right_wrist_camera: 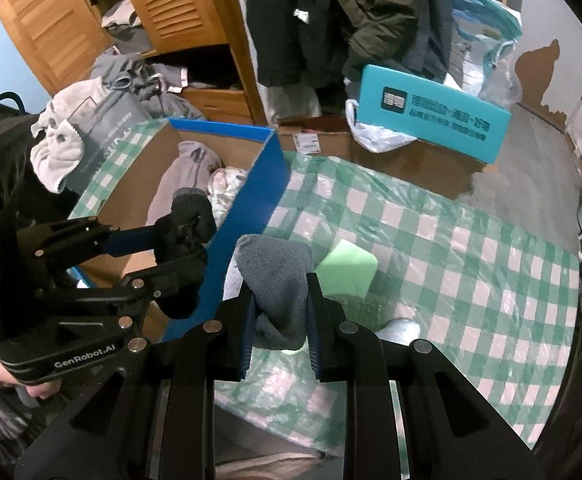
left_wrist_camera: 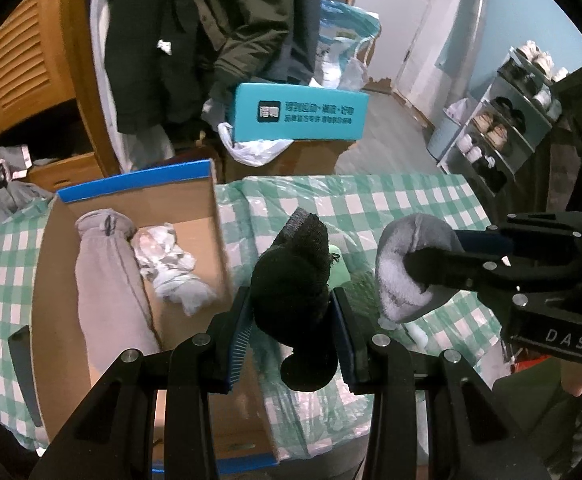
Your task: Organize soft objects
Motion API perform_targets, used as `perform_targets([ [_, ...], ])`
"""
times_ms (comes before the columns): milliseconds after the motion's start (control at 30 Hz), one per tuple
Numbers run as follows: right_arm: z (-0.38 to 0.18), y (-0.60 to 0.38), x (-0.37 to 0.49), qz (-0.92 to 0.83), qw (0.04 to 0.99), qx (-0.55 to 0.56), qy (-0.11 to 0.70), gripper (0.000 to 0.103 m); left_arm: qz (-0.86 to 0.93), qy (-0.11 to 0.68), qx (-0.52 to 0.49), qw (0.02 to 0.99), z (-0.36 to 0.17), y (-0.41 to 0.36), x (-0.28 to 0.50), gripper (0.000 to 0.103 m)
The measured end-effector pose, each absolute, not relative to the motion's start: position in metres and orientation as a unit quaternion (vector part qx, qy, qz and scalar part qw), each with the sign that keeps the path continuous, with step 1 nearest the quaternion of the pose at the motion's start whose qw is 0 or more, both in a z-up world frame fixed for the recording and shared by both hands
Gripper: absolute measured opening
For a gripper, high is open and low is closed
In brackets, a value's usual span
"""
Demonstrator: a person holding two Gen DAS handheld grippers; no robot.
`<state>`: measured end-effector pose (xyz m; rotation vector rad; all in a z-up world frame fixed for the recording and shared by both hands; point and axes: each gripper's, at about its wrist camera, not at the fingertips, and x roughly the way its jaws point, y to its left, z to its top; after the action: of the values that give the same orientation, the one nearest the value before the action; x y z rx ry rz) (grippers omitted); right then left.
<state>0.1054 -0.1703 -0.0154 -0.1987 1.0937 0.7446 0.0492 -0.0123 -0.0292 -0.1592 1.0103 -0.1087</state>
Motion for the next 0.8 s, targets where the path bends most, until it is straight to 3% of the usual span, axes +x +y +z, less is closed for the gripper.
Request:
perform_targets([
  [800, -0.031, -0.077, 0.101, 0.387, 0.746, -0.118, 0.529, 0.02, 0.001, 0.486, -0.114, 0.866, -0.042, 0.073, 0.033, 0.039],
])
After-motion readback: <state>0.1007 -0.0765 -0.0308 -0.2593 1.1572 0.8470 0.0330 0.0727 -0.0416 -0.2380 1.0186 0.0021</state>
